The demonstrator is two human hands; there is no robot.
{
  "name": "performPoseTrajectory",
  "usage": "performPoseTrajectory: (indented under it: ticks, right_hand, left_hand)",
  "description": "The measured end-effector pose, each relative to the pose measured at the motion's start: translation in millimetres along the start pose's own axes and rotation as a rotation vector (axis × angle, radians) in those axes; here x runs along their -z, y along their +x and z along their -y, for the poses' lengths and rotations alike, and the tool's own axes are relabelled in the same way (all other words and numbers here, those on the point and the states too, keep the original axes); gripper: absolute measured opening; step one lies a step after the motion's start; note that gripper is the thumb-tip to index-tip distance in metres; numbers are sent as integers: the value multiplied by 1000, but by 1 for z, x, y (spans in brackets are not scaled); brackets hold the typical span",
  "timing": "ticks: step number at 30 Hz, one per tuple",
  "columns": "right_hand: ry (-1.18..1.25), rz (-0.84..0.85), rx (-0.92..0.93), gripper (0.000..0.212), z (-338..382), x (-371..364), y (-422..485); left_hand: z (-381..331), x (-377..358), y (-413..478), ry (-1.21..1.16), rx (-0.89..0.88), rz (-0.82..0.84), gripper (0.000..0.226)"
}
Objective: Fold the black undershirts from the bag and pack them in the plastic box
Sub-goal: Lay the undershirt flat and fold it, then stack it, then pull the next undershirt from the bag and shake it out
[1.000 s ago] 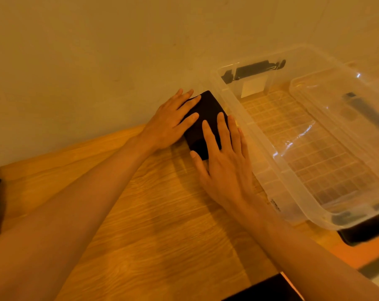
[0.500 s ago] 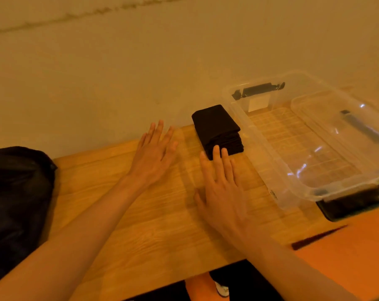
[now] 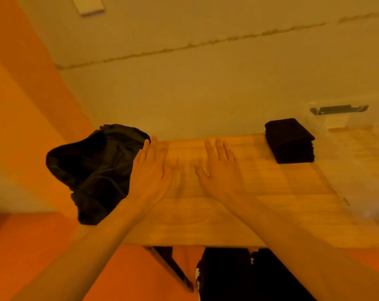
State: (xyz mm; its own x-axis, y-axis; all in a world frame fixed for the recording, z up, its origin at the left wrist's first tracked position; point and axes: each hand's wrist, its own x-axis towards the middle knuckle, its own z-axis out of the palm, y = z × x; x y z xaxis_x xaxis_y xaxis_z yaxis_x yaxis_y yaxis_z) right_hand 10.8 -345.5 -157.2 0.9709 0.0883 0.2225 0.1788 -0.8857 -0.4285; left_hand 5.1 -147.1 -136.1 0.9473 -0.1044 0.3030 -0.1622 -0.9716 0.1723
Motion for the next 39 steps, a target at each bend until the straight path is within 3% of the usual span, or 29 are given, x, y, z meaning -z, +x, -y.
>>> performPoseTrajectory:
  ticks: [6, 15, 24, 30, 34, 39]
  right_hand:
    - [57, 36, 84, 77, 77, -13, 24]
    - [107, 114, 331, 71, 180, -59, 53]
    - [-53, 98, 713, 60, 236, -94, 99]
    - [-263, 110, 638, 49, 267, -112, 128]
    - [-256, 146, 606, 21, 266, -127, 130]
    - [-183, 113, 578, 14, 263, -132, 131]
  left_hand:
    - [61, 21, -48, 151, 109, -143, 80]
    - [139, 28, -109, 89, 333, -203, 82]
    - [164, 17, -111, 43, 316, -220, 74]
    - [164, 7, -107, 35, 299, -219, 70]
    - [163, 0, -112, 46, 281, -210, 69]
    - [166, -3, -114, 51, 280, -197, 67]
